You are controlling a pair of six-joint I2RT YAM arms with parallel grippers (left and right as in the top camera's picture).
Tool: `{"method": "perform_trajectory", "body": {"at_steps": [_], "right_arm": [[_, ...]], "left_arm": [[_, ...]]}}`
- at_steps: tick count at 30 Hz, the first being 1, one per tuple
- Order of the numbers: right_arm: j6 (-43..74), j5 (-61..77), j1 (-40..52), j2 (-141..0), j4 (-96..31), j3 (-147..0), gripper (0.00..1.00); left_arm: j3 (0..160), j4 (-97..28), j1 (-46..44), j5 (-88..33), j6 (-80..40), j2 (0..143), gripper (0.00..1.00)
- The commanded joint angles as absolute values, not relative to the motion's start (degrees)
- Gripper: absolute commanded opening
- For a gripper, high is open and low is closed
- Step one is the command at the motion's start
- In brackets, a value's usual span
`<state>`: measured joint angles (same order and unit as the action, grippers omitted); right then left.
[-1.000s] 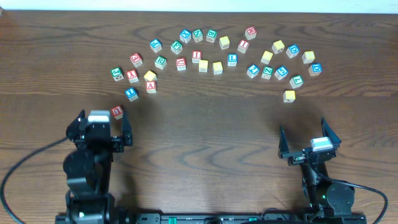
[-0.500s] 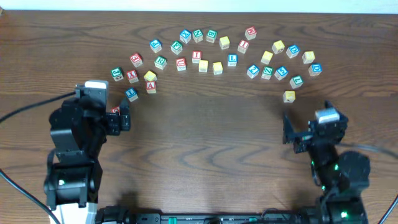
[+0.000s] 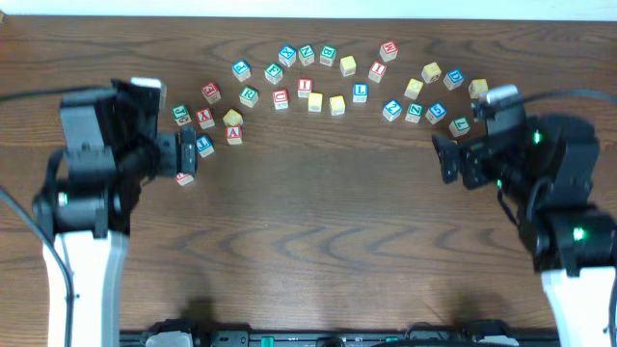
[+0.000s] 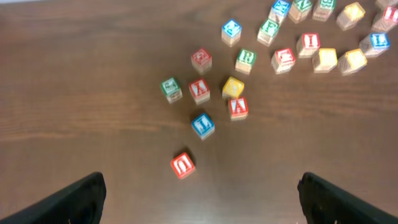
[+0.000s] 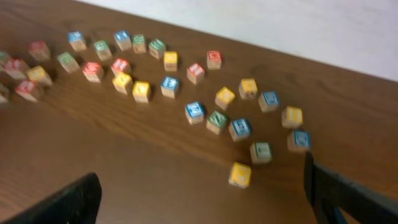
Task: Spell out CORL
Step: 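Raise both arms and move grippers over the block arc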
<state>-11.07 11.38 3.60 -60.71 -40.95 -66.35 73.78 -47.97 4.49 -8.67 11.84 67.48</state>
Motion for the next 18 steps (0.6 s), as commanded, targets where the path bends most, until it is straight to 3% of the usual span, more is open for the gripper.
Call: {"method": "perform_trajectory", "body": {"at_steps": [1, 12, 18], "right_arm": [[-14.0, 15.9, 3.4, -67.6, -45.3, -76.6, 0.99], [-14.3, 21.6, 4.0, -95.3, -63.7, -107.1, 0.99], [-14.4, 20.4, 7.2, -110.2, -69.4, -121.2, 0.99]], "left_arm": [[83.5, -53.3, 4.6, -9.1, 11.6, 75.4, 0.98], [108.5, -70.5, 4.7, -19.0, 11.6, 96.5, 0.98], [112.3, -72.7, 4.7, -19.0, 11.8, 103.2, 0.98]]}}
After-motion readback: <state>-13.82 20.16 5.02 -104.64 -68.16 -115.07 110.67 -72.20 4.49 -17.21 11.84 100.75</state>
